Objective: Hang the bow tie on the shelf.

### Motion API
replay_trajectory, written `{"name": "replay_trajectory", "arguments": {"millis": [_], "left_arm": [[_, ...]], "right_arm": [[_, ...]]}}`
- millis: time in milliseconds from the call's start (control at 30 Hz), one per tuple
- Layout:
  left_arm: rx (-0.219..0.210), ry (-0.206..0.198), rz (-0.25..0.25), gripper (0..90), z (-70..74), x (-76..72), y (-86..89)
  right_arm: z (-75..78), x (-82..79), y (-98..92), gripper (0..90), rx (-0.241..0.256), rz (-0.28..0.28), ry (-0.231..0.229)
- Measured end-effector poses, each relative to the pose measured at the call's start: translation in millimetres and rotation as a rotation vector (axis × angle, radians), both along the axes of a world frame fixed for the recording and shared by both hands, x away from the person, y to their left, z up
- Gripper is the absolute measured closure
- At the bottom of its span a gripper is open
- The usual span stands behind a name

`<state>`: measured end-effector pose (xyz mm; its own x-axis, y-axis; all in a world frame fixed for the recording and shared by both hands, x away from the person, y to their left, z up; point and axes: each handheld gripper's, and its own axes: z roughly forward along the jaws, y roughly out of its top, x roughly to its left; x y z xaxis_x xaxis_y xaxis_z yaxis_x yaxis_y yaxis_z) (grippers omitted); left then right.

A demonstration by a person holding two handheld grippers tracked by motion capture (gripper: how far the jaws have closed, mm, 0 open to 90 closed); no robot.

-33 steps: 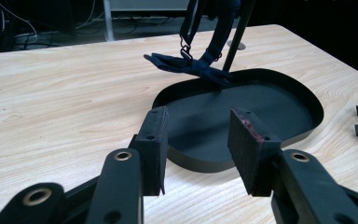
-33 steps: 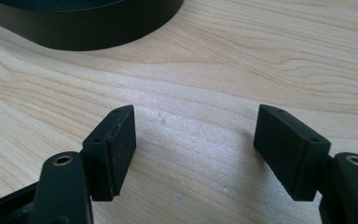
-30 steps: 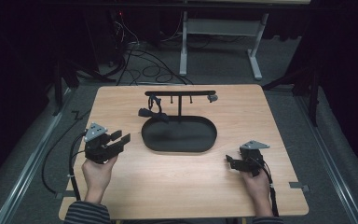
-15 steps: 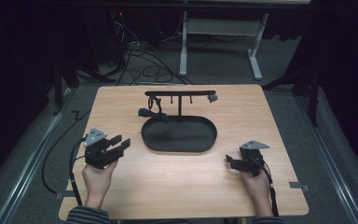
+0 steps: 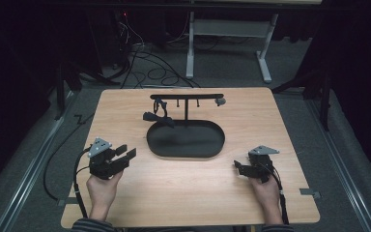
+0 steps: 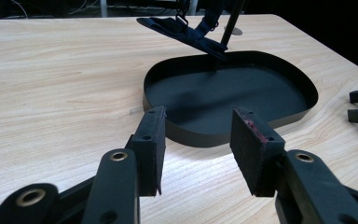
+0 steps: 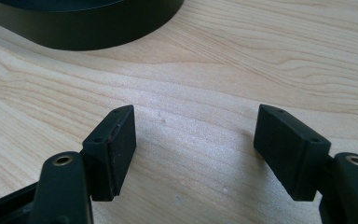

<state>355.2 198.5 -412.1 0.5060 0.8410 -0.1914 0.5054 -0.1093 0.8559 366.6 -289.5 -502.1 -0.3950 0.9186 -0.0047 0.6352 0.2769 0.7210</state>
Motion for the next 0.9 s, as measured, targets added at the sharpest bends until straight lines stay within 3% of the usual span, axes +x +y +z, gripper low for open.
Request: {"name": "replay_trajectory", "arguments": {"millis": [400, 900], "left_arm": [[0.007, 0.017, -0.009, 54.1, -8.6, -1.0, -3.5], [0.002, 0.068, -0.008, 53.7, -29.1, -1.5, -7.3]], "right_arm": [[0.0, 0.0, 0.1, 31.0, 0.000, -0.001, 0.000], [0.0, 0.0, 0.3, 31.0, -0.002, -0.002, -0.001]]}}
